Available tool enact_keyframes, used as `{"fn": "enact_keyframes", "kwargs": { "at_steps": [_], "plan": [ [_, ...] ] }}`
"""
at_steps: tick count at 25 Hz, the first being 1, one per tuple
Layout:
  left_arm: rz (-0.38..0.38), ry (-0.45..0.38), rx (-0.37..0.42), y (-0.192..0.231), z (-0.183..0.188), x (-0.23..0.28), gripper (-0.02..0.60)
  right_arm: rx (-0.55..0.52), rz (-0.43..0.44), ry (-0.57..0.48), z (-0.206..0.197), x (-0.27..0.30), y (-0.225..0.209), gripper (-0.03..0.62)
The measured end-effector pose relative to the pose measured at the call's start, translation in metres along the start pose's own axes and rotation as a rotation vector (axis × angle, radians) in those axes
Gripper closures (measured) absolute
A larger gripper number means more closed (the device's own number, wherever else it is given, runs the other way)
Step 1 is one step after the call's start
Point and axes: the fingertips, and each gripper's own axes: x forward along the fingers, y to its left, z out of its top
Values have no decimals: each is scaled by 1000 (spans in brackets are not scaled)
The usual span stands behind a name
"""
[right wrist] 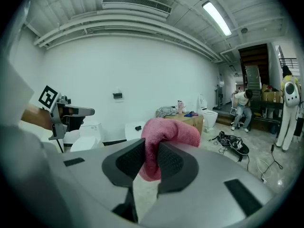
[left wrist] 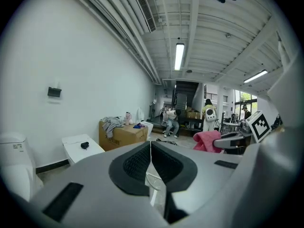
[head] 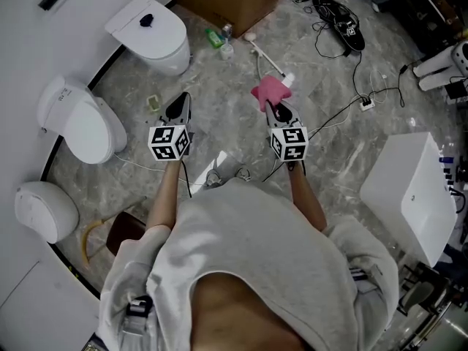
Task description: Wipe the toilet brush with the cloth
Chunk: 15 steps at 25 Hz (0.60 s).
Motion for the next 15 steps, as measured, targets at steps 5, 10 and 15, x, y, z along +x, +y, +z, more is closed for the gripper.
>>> {"fn": "enact_keyframes", "kwargs": {
  "at_steps": [5,10,15],
  "plan": [
    [9,4,7,-12,0,11,557,-11,23,16,-6,1,-12,508],
    [28,5,8,-22,1,24,557,-38,64,25,-7,5,-22,508],
    [47,-1,0,-24,1,38,557,-51,83,27,-6,18,-33,508]
  ]
}}
